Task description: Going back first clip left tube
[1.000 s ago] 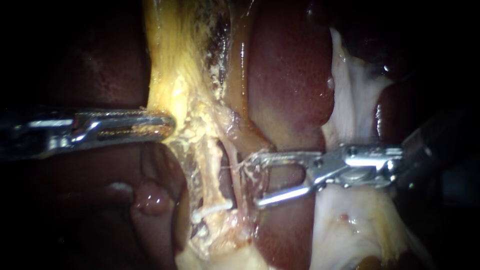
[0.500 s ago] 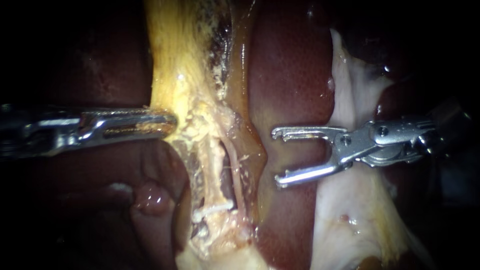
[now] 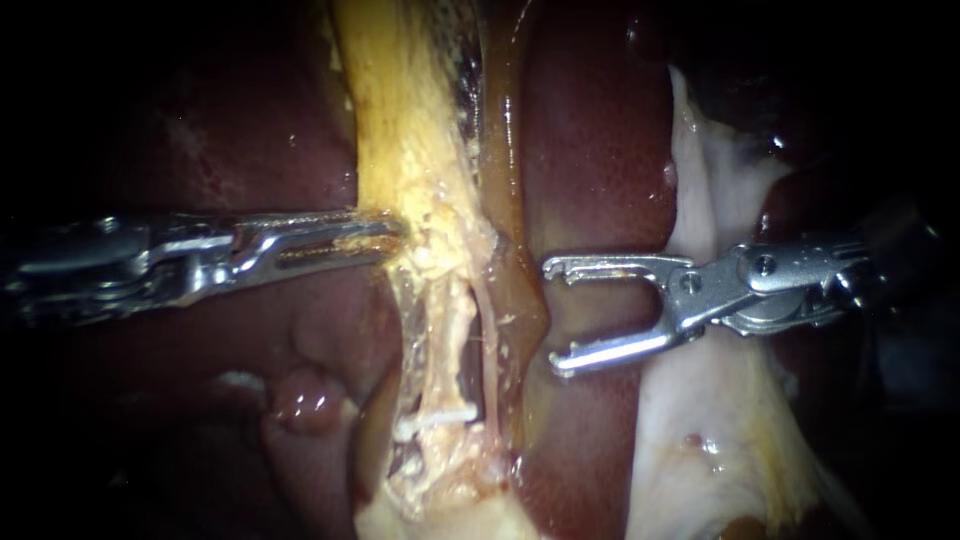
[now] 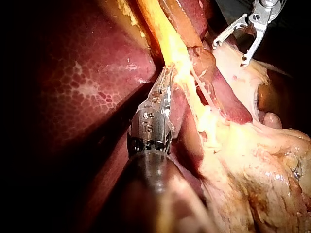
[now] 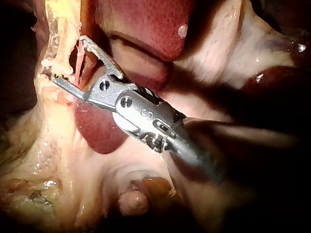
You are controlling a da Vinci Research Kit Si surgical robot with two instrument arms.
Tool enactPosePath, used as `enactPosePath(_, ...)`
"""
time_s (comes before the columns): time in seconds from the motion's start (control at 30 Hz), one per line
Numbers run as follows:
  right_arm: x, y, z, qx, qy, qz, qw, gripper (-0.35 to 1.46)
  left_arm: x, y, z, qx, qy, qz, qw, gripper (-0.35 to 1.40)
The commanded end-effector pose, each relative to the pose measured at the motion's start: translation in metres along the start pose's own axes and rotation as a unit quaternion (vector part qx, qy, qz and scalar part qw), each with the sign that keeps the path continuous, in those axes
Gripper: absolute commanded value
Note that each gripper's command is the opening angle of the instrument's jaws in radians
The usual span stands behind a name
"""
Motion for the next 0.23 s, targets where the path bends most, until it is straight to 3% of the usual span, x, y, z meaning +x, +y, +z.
enactPosePath(0.03, 0.0000, 0.0000, 0.0000, 0.000, 0.000, 0.000, 1.0000, 0.60, 0.0000, 0.0000, -0.0001, 0.000, 0.001, 0.000, 1.0000, -0.25)
enactPosePath(0.23, 0.0001, 0.0000, 0.0000, 0.000, 0.000, 0.000, 1.0000, 0.60, 0.0000, 0.0000, -0.0001, 0.000, 0.001, 0.000, 1.0000, -0.25)
